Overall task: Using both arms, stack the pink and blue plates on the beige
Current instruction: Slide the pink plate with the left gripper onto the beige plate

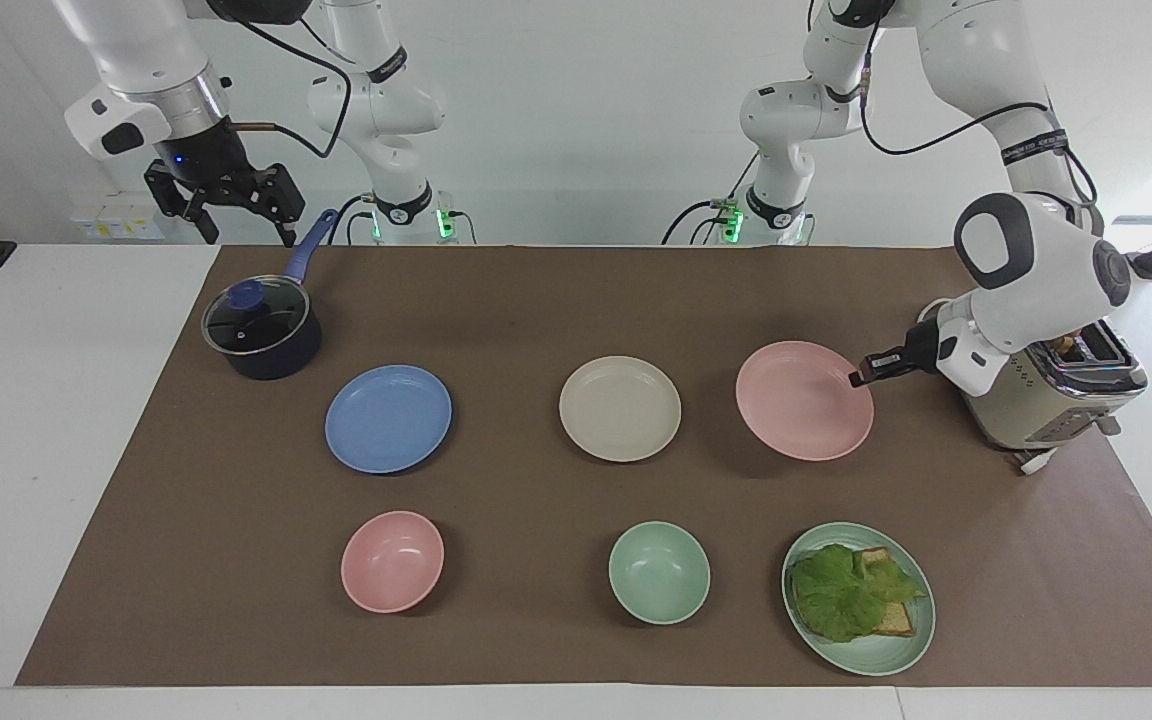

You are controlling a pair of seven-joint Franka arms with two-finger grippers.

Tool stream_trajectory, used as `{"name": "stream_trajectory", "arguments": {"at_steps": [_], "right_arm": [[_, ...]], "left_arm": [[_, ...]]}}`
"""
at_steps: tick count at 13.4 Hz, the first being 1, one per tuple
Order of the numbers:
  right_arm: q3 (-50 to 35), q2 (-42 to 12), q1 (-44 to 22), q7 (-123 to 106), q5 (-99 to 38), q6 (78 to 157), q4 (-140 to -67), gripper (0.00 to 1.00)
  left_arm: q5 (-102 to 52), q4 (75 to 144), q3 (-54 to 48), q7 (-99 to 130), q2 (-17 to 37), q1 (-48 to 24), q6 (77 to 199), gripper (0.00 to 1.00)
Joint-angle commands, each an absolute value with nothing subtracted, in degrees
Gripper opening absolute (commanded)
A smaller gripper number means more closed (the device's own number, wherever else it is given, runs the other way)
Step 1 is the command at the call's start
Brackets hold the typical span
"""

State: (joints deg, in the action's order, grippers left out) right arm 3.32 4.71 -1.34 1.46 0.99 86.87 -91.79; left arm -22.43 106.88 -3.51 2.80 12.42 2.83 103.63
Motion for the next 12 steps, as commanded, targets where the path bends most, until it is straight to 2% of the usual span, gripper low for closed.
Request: {"name": "stream_trajectory", "arguments": {"at_steps": [1, 5, 7, 12], "right_arm": [[3.08, 5.45, -0.79, 0.97, 0.97, 87.36, -92.72, 1.00], [3.08, 5.45, -0.70, 0.97, 0.97, 87.36, -92.73, 1.00], [3.08, 5.45, -0.70, 0.97, 0.97, 87.36, -92.81, 1.00], [3.08, 5.54, -0.70, 0.97, 0.97, 87.45, -92.99, 1.00]], "left_arm": [[-24.26, 106.61, -2.90, 7.18, 12.83, -3.93, 106.15, 0.00], [-24.52, 107.57, -2.90, 15.45, 12.31, -13.77, 110.90, 0.00], [-24.52, 110.90, -2.90, 18.18, 10.64, -18.09, 116.25, 0.00], [-24.79, 116.97, -2.90, 18.28, 10.72, -22.15, 125.23, 0.00]]}}
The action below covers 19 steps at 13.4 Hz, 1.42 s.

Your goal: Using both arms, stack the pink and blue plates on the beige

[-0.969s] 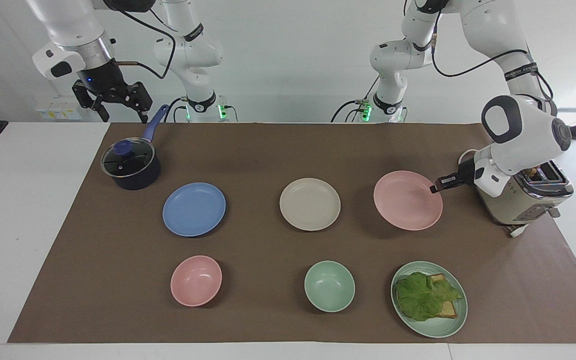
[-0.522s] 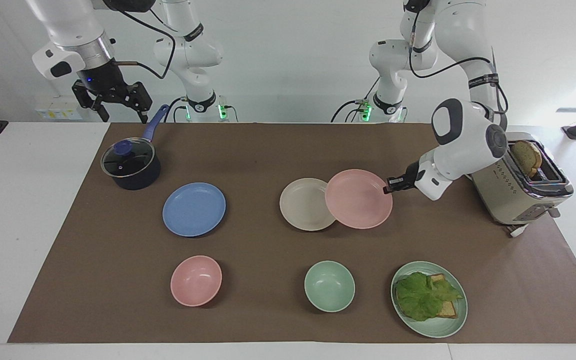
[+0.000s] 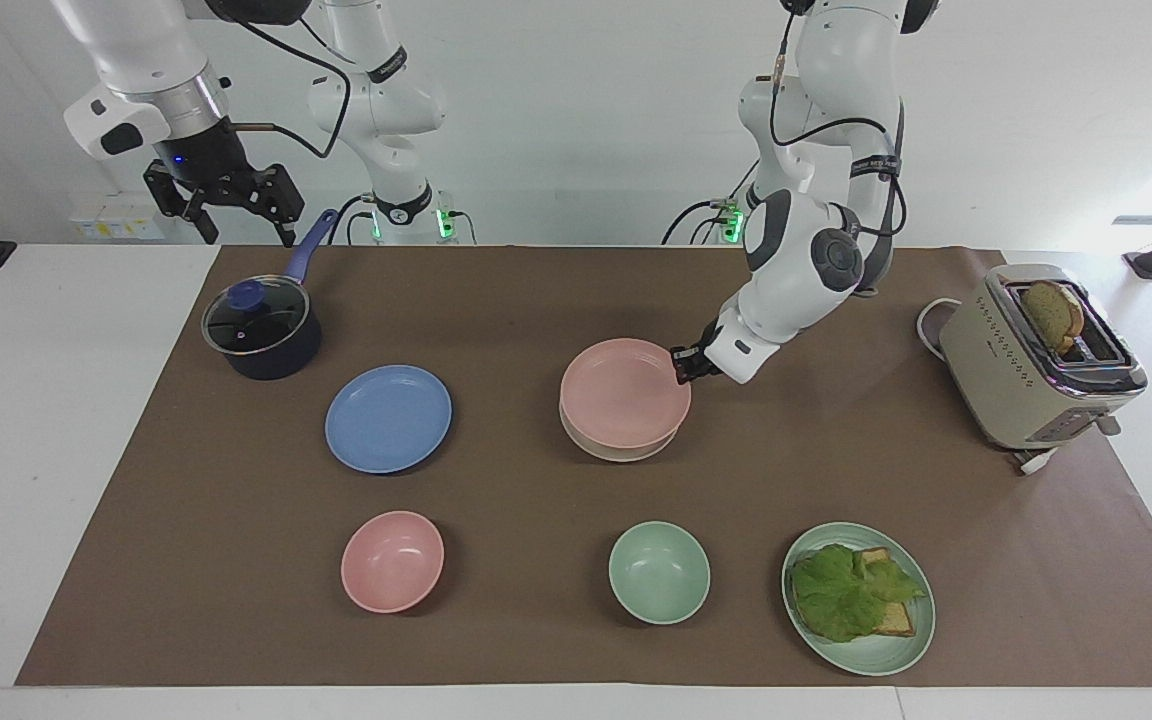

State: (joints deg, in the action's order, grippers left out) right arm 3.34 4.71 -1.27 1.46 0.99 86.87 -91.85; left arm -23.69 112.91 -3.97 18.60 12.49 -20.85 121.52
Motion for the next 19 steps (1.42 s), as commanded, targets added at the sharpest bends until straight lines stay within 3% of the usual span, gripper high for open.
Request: {"name": "stream_trajectory", "arguments": {"at_steps": [1, 2, 3, 8, 13, 16, 19], "right_arm": [[3.08, 5.54, -0.70, 0.97, 0.97, 87.45, -92.99, 1.00], [3.08, 5.54, -0.70, 0.97, 0.97, 87.45, -92.99, 1.00], [3.08, 5.54, -0.70, 0.97, 0.97, 87.45, -93.08, 1.00], [2.99, 5.54, -0.70, 0.97, 0.97, 87.45, -92.99, 1.00], [3.08, 5.80, -0.62, 1.05, 0.97, 87.54, -93.51, 1.00], [3.25, 6.32, -0.53, -0.25, 0.97, 91.83, -95.97, 1.00], [3.52, 5.80, 0.00, -1.32, 0.97, 92.55, -96.94, 1.00]], "left_arm": [[-24.79, 117.42, -2.90, 18.28, 10.72, -22.24, 125.68, 0.00], [-24.79, 117.33, -2.90, 18.37, 10.81, -22.32, 125.68, 0.17], [-24.79, 117.25, -2.90, 18.20, 10.81, -22.32, 125.68, 0.99], [-24.26, 115.58, -2.46, 17.66, 10.29, -20.58, 123.58, 1.00], [-11.09, 104.61, -2.29, 12.42, 9.58, -10.31, 108.49, 1.00], [-6.00, 98.37, -2.28, 1.61, 7.83, -2.92, 99.87, 1.00], [-0.38, 92.13, -2.20, -3.66, 7.56, 0.17, 93.19, 1.00]]}}
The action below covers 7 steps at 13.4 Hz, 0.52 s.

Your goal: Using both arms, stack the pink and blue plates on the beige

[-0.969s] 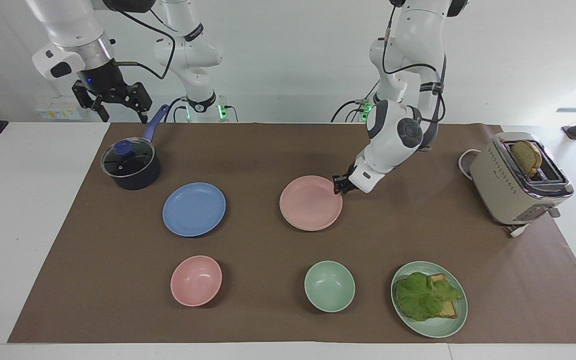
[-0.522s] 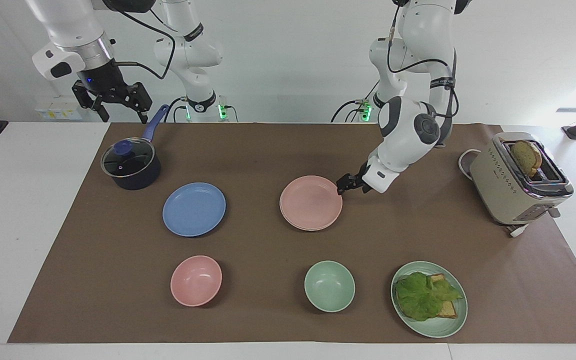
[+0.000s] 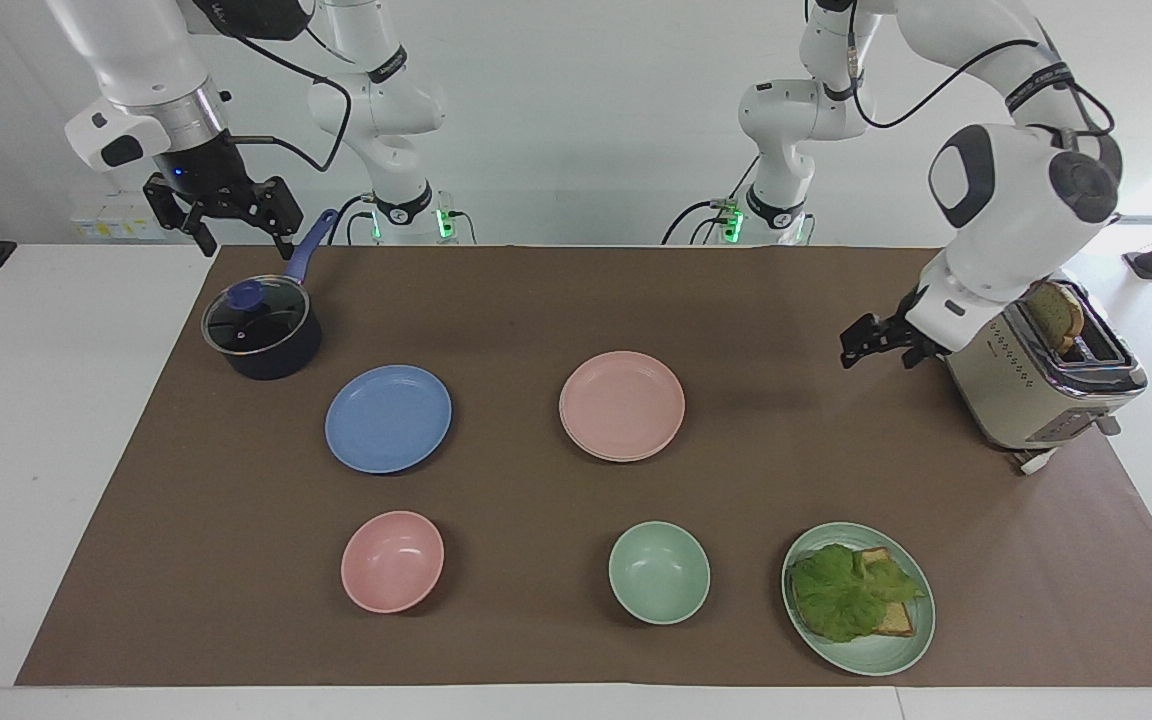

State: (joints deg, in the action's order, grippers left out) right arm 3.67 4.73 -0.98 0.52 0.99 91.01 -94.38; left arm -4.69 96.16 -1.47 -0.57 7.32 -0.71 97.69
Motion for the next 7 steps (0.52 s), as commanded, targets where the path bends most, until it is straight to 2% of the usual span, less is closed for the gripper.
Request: {"name": "stream_trajectory", "arguments": {"at_steps": [1, 3, 5, 7], "right_arm": [[3.52, 5.71, 0.00, -1.93, 0.88, 93.94, -98.25, 1.00], [3.60, 5.54, 0.09, -3.60, 0.97, 99.99, -102.29, 1.00], [3.52, 3.44, 0.09, -3.69, 0.88, 102.30, -103.27, 1.00], [3.52, 0.80, 0.09, -3.69, 0.88, 105.89, -103.36, 1.00]], "left_arm": [[0.69, 90.20, -2.28, -4.65, 7.47, 0.18, 91.16, 1.00], [0.35, 86.59, -2.11, -4.14, 7.03, 0.18, 88.08, 1.00], [0.18, 85.87, -2.02, -0.11, 6.68, 0.18, 86.84, 1.00], [0.44, 85.87, -1.93, 0.09, 3.97, 0.09, 85.35, 1.00]]}}
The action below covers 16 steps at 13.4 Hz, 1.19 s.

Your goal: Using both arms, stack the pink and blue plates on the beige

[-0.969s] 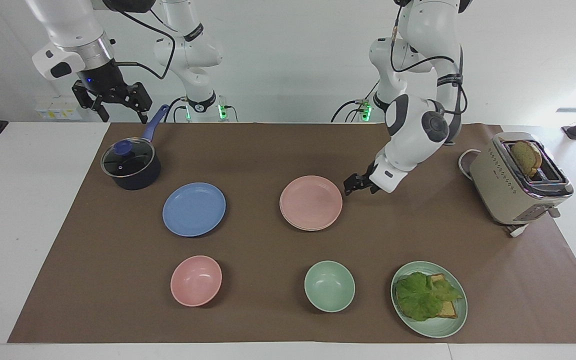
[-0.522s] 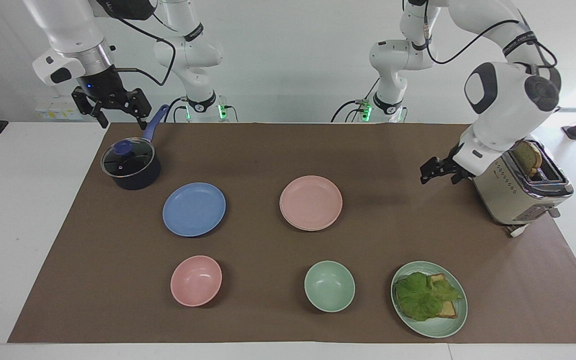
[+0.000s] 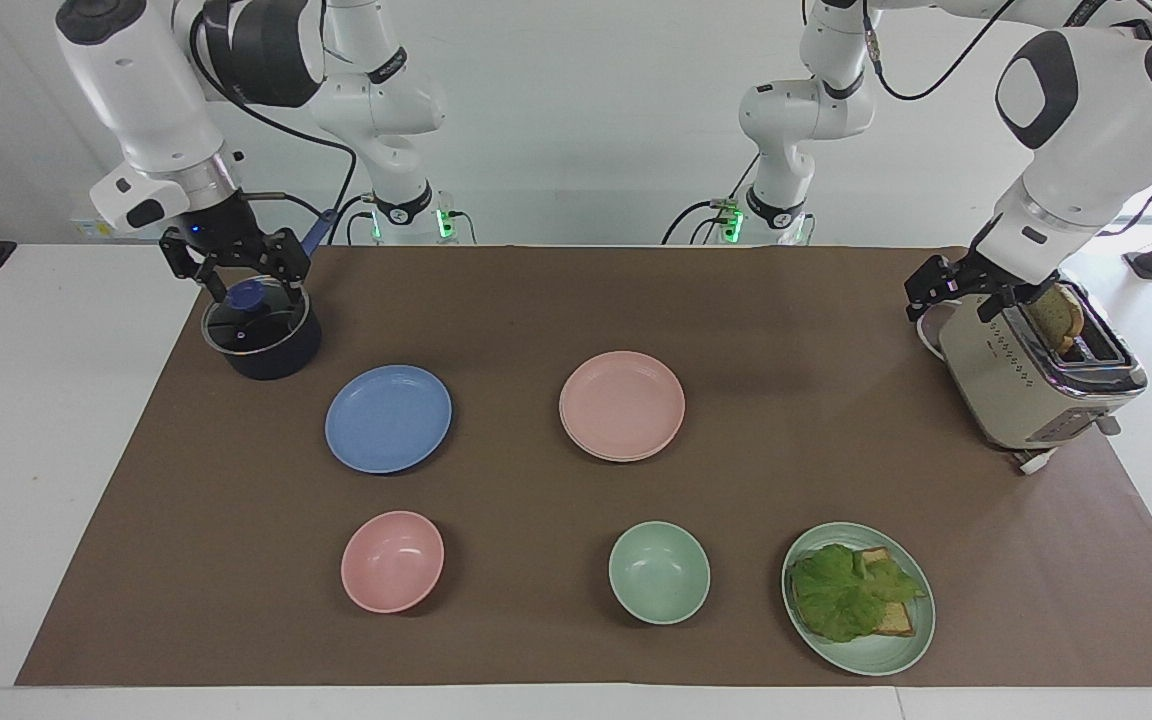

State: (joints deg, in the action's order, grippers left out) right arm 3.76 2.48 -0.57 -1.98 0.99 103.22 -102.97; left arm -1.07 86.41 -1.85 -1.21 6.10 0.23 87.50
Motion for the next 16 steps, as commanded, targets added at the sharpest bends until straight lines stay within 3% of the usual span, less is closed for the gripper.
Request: {"name": "stream_trajectory", "arguments": {"at_steps": [1, 5, 16], "right_arm": [[3.52, -0.51, 0.09, -3.69, 0.01, 107.39, -103.36, 1.00], [3.52, -6.32, 0.09, -4.48, -1.58, 113.10, -104.58, 1.00], [3.52, -15.02, 0.88, -11.68, -6.23, 128.76, -112.68, 1.00]], "left_arm": [[0.27, 85.87, -2.02, 0.17, 3.17, 0.09, 85.25, 1.00], [0.35, 86.75, -2.20, 0.35, 0.97, 0.17, 85.17, 1.00], [0.35, 86.75, -2.20, 0.35, 0.97, 0.18, 85.17, 1.00]]}}
